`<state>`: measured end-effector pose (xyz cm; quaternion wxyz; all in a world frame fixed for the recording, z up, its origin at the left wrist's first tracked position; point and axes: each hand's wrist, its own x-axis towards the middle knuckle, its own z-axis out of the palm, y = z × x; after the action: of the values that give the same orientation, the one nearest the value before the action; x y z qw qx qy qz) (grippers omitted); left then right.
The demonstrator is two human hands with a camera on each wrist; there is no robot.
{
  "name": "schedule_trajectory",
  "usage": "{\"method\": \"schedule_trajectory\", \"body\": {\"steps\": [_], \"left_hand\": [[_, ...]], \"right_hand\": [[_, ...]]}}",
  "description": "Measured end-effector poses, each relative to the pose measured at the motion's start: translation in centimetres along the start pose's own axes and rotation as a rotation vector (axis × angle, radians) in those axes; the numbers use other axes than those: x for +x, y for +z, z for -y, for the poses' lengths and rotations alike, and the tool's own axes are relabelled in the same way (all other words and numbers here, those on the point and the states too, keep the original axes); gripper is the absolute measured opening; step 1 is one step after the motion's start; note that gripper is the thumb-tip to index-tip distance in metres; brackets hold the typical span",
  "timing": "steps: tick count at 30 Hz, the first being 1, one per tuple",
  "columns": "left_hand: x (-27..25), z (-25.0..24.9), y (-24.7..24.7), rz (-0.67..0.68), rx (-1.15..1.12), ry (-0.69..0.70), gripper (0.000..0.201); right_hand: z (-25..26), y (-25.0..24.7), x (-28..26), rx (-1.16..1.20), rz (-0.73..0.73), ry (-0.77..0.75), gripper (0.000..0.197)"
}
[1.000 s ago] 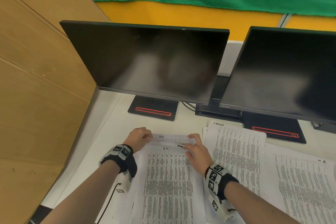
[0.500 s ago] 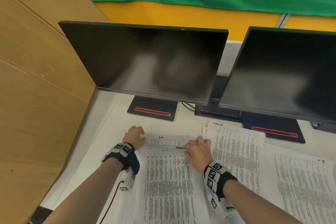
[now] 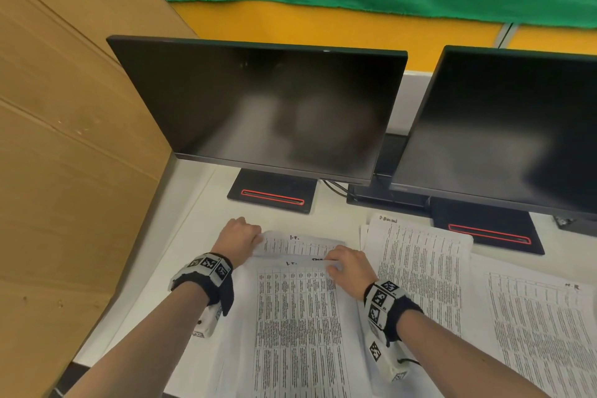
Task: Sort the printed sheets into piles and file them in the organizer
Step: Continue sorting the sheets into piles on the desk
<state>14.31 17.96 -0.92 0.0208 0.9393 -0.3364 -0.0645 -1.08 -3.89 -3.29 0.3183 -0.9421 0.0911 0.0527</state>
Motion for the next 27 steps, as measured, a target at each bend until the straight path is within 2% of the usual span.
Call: {"method": "schedule_trajectory", "body": {"steps": [2,4,5,7,8,10,13,15,17,19,21,24,27], "left_hand": [[-0.1,0.0,-0.3,-0.089,0.115,0.097,0.029],[-0.2,0.0,-0.8,-0.184,0.128,0.142,0.011],[-0.2,-0.1,-1.2,-0.232,0.091,0.154,0.005],[-0.1,-0.2,-2.2,-0.327,-0.039,0.187,0.009],[-0.2,-0.6,-3.2,-0.371,-0.147,0.179,0.018],[-0.1,-1.1,-5.9,-0.467,-0.315,0.09,0.03],[0.3,0.0,-10.4,-0.657,-0.436,-0.088,0.016],[0.4,1.5,-13.2,-0.779,-0.538,-0.17,0.016],[0.4,3.1,-15.5,-0.846,-0.673,-0.233,0.015],[0.7,5.4,-16.4,-0.831,-0.782,-0.284,0.013],[0.8,7.4,-16.4,-0.755,-0.849,-0.288,0.015],[0.3,7.9,-14.6,-0.518,-0.877,-0.241,0.023],[-0.1,6.4,-10.6,-0.263,-0.842,-0.174,0.022]], "right_hand": [[0.0,-0.1,0.0,0.045,0.002,0.011,0.025],[0.0,-0.2,0.1,0.087,0.016,0.028,0.025],[0.0,-0.2,0.2,0.097,0.025,0.038,0.025],[-0.1,-0.2,0.2,0.109,0.049,0.06,0.025],[-0.1,-0.2,0.2,0.109,0.061,0.07,0.024],[-0.2,-0.2,0.2,0.116,0.08,0.087,0.022],[-0.5,-0.2,0.1,0.193,0.111,0.125,0.023],[-0.7,-0.3,0.1,0.224,0.119,0.158,0.022],[-1.1,-0.4,0.2,0.255,0.127,0.203,0.026],[-1.5,-0.5,0.2,0.271,0.151,0.246,0.031],[-1.8,-0.5,0.3,0.302,0.171,0.275,0.03],[-1.8,-0.6,0.6,0.336,0.197,0.303,0.033],[-2.0,-0.5,1.0,0.351,0.209,0.322,0.04]]}}
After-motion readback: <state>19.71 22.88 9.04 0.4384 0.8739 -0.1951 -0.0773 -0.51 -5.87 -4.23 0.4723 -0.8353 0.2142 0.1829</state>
